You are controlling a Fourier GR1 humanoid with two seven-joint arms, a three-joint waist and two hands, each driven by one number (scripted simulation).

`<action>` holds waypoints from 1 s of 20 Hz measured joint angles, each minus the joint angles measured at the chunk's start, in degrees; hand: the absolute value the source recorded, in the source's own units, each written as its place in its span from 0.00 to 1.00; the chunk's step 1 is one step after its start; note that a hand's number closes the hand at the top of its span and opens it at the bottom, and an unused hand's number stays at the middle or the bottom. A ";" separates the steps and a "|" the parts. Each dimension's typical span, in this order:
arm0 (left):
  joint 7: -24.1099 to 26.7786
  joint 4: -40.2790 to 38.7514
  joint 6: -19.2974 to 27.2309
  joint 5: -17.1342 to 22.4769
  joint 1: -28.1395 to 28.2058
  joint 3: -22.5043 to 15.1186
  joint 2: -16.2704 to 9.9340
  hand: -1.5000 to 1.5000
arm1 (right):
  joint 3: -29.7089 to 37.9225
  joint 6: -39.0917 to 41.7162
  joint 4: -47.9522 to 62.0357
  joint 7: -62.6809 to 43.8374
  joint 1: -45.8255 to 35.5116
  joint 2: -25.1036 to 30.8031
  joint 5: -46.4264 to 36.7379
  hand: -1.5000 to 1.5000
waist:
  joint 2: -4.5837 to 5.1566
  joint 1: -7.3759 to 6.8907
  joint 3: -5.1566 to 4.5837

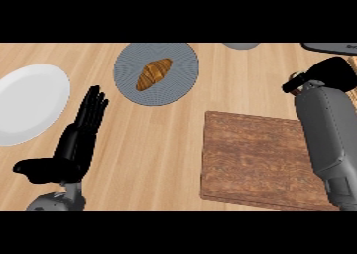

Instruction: Pick the cupcake from the cutting board and place it in the basket

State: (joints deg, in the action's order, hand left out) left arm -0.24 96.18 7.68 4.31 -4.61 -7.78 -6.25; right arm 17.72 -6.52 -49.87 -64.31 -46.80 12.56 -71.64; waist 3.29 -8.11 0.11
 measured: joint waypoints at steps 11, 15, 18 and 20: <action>-0.66 -1.63 0.62 -0.72 -1.82 -0.47 0.87 0.50 | 1.61 -12.88 3.43 -0.64 -14.30 0.64 -15.79 1.00 | -0.67 0.16 -0.17; -1.09 -1.64 0.89 -0.81 -2.03 -0.20 0.82 0.50 | 3.39 -14.90 5.48 -2.16 -19.12 0.00 -20.62 1.00 | -0.89 0.29 -0.22; -1.02 -2.15 0.90 -0.39 -2.35 1.05 0.32 0.50 | 5.52 -15.91 7.09 -3.47 -21.13 -0.02 -23.78 1.00 | -0.99 0.97 -0.25; -1.06 -2.19 1.03 -0.57 -2.33 0.89 0.48 0.50 | 6.83 -15.98 8.17 -4.70 -22.32 -0.16 -26.15 1.00 | -1.17 1.46 -0.27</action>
State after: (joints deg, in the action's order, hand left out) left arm -1.31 93.98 8.72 3.74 -6.94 -6.89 -5.77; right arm 24.55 -22.50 -41.70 -69.02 -69.12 12.40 -97.80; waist 2.12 -6.65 -0.15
